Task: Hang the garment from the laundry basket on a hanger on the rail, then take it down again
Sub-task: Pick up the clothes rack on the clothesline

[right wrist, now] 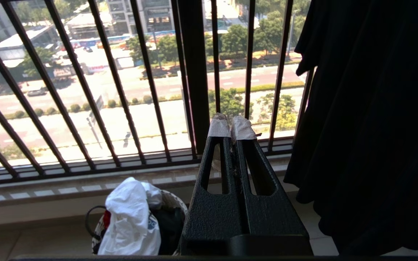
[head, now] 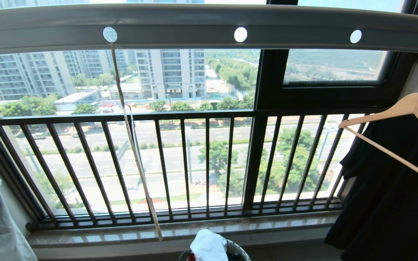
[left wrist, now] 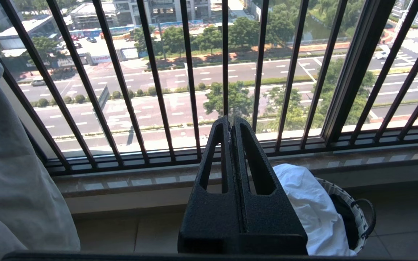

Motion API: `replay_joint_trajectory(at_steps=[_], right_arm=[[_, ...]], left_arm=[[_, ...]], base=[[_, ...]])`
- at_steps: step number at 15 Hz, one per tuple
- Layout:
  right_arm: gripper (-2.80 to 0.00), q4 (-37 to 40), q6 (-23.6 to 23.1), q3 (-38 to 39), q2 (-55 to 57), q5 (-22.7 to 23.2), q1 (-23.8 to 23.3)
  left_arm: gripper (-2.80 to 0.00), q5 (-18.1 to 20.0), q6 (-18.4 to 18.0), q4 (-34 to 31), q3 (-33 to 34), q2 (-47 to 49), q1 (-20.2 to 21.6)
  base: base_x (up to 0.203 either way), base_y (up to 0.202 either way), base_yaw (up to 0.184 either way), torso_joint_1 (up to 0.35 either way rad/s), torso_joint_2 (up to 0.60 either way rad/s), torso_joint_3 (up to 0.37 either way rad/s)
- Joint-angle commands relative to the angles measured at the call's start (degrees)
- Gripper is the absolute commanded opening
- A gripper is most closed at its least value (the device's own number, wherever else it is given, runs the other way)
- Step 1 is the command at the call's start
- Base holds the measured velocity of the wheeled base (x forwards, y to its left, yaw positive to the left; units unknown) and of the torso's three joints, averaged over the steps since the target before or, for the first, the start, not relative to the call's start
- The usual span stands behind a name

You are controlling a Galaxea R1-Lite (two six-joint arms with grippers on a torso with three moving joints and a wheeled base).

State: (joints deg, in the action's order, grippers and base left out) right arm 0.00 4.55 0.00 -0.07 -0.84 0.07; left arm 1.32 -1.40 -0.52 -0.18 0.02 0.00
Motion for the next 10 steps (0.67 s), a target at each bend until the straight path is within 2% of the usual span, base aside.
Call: replay_joint_trajectory(at_steps=[1,10], right_arm=[[-2.8,0.0,0.02,0.09,0.07,0.05,0.01],[-2.8,0.0,0.02,0.09,0.07,-0.04,0.01]], left_arm=[[-2.8,0.0,0.0,0.0,0.01,-0.02,0.0],[-2.8,0.0,0.17,0.0,0.01,-0.02,0.0]], base=[[0.0,0.0,0.0,0.0,0.0,0.0],[0.0,0.0,0.0,0.0,0.0,0.0]])
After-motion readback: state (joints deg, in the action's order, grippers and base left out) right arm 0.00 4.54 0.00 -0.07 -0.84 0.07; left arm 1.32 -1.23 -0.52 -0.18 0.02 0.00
